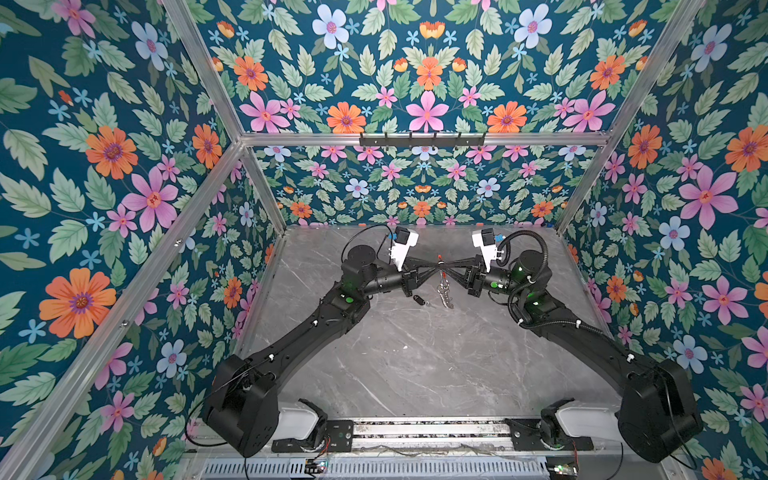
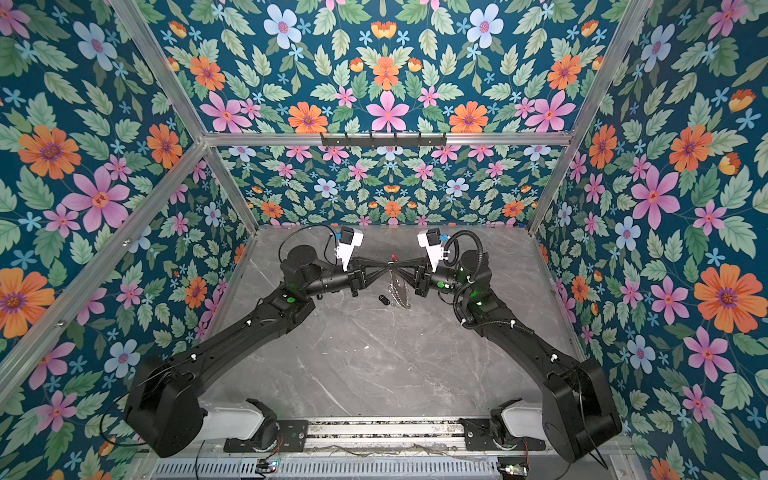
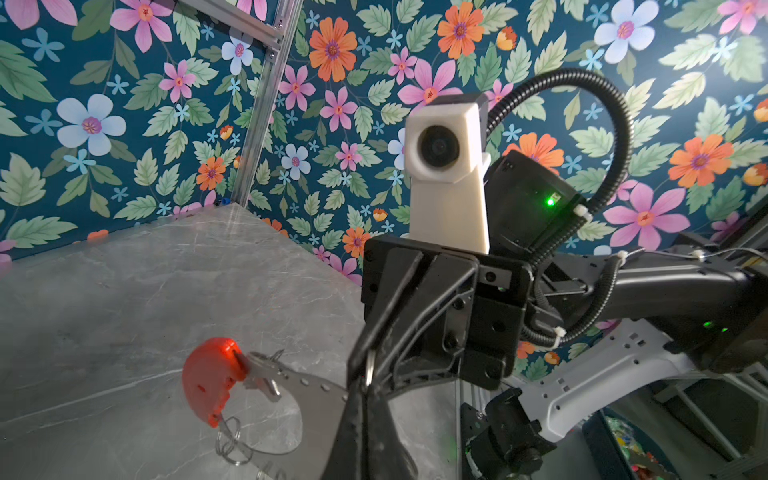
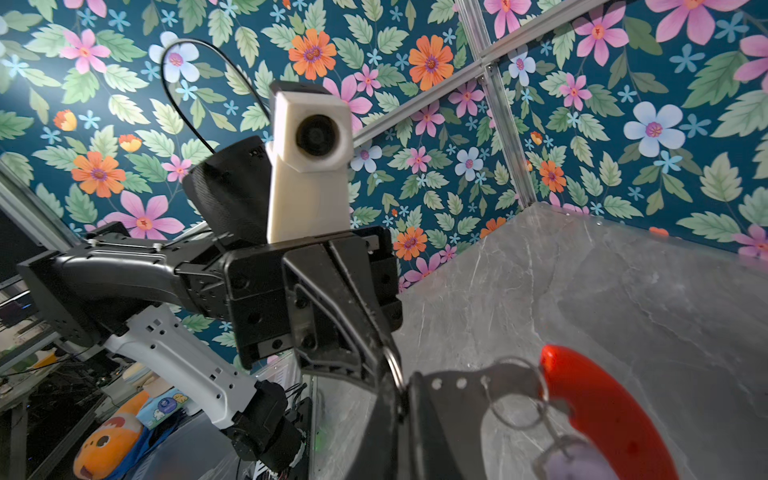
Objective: Put the keys on the keyring
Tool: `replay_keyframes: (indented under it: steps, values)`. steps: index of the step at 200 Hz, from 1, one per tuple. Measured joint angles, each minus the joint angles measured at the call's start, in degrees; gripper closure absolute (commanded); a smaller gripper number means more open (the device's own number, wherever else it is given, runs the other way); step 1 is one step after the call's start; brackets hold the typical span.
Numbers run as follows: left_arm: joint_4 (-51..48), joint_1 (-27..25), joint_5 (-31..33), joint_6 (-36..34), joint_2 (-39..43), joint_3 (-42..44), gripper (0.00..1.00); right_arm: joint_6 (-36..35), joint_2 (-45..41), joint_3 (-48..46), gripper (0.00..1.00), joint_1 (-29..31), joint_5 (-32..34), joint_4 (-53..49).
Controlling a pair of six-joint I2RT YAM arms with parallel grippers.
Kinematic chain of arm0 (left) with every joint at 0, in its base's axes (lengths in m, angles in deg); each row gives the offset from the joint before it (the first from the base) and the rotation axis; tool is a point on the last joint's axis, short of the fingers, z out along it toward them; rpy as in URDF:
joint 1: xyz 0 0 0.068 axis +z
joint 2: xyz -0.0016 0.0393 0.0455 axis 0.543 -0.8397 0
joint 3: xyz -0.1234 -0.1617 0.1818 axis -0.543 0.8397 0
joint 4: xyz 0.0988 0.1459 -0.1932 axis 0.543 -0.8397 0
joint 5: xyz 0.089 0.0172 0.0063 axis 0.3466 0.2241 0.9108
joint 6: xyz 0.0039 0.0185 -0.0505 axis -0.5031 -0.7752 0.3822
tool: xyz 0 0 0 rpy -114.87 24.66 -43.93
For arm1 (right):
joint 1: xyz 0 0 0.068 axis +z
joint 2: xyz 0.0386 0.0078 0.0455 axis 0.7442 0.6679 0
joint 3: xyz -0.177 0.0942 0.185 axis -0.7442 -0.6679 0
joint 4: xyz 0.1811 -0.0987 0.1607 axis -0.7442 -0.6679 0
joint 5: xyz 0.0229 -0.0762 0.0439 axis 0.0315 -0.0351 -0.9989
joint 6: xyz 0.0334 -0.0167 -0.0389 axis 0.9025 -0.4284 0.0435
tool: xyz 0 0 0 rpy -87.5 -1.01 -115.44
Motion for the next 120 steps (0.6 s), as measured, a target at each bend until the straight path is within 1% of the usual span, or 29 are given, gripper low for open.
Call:
replay_keyframes:
  steps: [9, 25, 48, 62, 84, 100, 112, 120]
  values:
    - [-3.5, 0.1, 0.8, -3.0, 0.5, -1.0, 1.0, -1.5, -0.9, 0.2, 0.5, -0.2, 2.0, -3.2]
    - [-10.4, 0.3, 2.2, -8.9, 1.1, -3.7, 1.0, -4.5, -3.0, 0.7, 0.42, -0.4, 4.7, -8.7]
    - [-21.1, 0.2, 2.2, -18.3, 0.9, -8.9, 1.0, -8.5, -5.1, 1.8, 0.42, -1.0, 7.7, -15.7]
    - [-28.8, 0.1, 2.3, -24.4, -0.4, -13.5, 1.0, -10.2, -5.2, 3.1, 0.43, -1.2, 9.9, -19.6]
    - [-41.1, 0.2, 4.3, -32.6, -3.5, -21.3, 1.0, -12.7, -4.0, 6.7, 0.49, -1.3, 9.9, -25.9]
    - [-49.4, 0.2, 5.3, -37.4, -6.1, -26.0, 1.0, -13.9, -2.4, 8.8, 0.55, -1.3, 7.9, -29.0]
    - [-54.3, 0.2, 5.6, -40.2, -7.8, -28.6, 1.0, -14.5, -1.4, 9.6, 0.62, -1.3, 6.2, -30.6]
    - [-57.3, 0.2, 5.7, -41.8, -8.7, -30.0, 1.0, -14.6, -0.8, 9.8, 0.65, -1.2, 5.1, -31.6]
